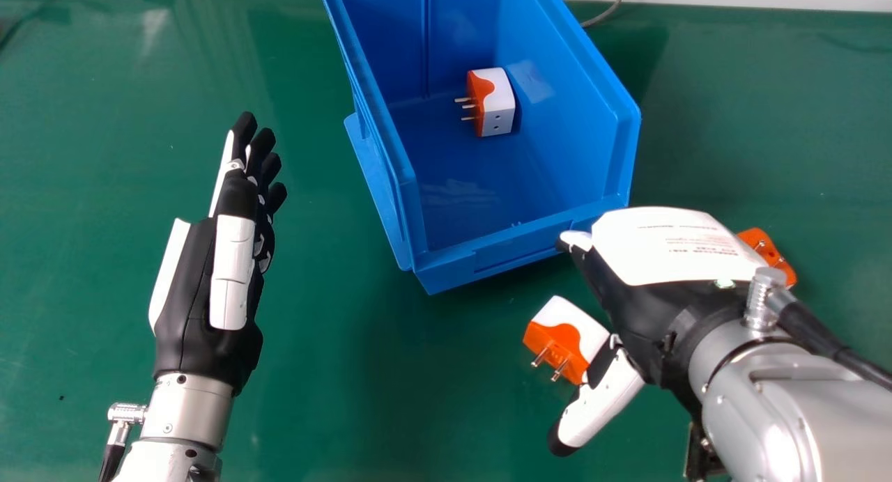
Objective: Pick all objects and put in blue box
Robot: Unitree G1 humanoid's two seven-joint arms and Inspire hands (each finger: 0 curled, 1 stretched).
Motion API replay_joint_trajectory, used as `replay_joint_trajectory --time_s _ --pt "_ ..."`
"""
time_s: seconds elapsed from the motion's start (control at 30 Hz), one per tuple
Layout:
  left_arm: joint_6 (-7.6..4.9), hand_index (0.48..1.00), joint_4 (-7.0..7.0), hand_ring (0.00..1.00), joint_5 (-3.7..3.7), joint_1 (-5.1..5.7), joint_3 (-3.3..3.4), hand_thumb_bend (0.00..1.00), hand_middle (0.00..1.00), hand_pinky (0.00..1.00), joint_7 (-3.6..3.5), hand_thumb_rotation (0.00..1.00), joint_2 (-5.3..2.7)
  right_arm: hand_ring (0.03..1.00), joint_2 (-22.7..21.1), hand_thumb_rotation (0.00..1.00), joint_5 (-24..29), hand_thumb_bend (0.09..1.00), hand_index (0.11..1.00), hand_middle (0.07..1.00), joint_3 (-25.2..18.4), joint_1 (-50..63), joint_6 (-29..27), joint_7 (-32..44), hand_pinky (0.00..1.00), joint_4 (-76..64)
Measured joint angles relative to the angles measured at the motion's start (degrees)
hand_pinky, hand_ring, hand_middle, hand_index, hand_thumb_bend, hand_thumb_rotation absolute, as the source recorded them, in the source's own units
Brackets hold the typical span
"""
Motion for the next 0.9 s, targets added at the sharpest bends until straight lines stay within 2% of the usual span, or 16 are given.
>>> replay_joint_trajectory --time_s 0.23,0.47,0.7,0.9 --pt "0.19 1.000 -1.02 1.00 -0.02 0.15 -0.12 0.88 1.00 1.00 0.32 1.00 -0.01 0.867 0.34 0.29 2.63 0.874 0.917 0.900 -2.87 0.64 1.04 0.11 0.75 0.07" --pt "0.20 1.000 -1.02 1.00 -0.02 0.18 -0.26 0.87 1.00 1.00 0.33 1.00 0.01 0.877 0.52 0.28 5.02 0.873 0.915 0.904 -4.15 2.35 1.98 -1.65 0.77 1.96" --pt "0.19 1.000 -1.01 1.00 -0.04 0.16 -0.30 0.86 1.00 1.00 0.05 1.00 0.05 0.879 0.52 0.28 7.33 0.874 0.914 0.906 -4.20 2.95 2.47 -4.98 0.78 4.29" --pt "0.18 1.000 -1.01 1.00 -0.02 0.16 -0.28 0.86 1.00 1.00 0.27 1.00 0.04 0.878 0.52 0.27 10.54 0.880 0.912 0.907 -4.34 4.13 3.66 -9.06 0.79 6.81"
